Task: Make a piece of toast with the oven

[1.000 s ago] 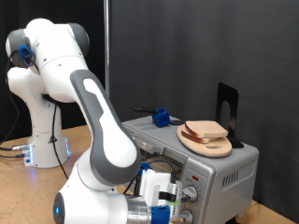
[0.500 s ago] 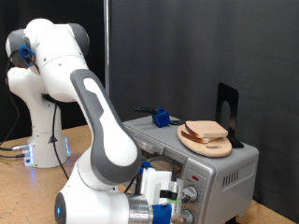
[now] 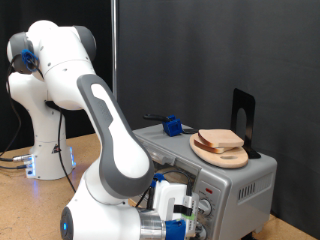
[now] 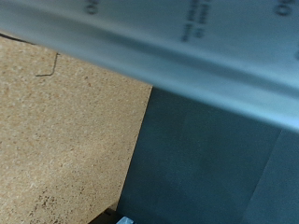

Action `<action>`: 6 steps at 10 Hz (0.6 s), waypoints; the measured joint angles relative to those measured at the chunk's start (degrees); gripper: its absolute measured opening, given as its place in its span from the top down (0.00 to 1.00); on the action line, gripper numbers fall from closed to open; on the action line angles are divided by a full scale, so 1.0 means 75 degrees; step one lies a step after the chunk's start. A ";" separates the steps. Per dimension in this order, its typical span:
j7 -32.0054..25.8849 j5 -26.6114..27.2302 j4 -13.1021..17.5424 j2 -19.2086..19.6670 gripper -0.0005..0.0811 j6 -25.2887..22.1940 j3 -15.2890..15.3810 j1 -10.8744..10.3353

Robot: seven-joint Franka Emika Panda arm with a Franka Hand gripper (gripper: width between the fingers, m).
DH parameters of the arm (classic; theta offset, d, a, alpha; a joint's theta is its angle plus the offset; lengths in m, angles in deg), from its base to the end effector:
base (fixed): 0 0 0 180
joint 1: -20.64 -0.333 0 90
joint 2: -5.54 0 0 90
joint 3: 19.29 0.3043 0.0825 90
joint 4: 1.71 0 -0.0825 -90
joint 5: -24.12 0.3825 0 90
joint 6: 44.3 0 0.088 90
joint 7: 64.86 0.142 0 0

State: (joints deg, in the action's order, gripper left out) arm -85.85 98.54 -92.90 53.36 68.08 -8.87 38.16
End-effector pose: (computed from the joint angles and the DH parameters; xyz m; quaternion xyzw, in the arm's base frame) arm 0.6757 -0.0021 0.1421 -0.7688 0.2686 0.0483 0.5784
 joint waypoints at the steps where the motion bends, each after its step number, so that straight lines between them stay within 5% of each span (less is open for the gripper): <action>1: 0.0000 -0.0004 0.0022 0.0014 0.88 -0.0033 0.0000 0.0003; 3: -0.0087 -0.0004 0.0024 0.0014 0.88 -0.0030 0.0001 0.0003; 6: -0.1542 0.0281 -0.0071 0.0013 0.88 -0.0029 0.0085 0.0081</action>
State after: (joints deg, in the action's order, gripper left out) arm -97.42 100.65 -93.44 53.46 67.86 -8.23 38.76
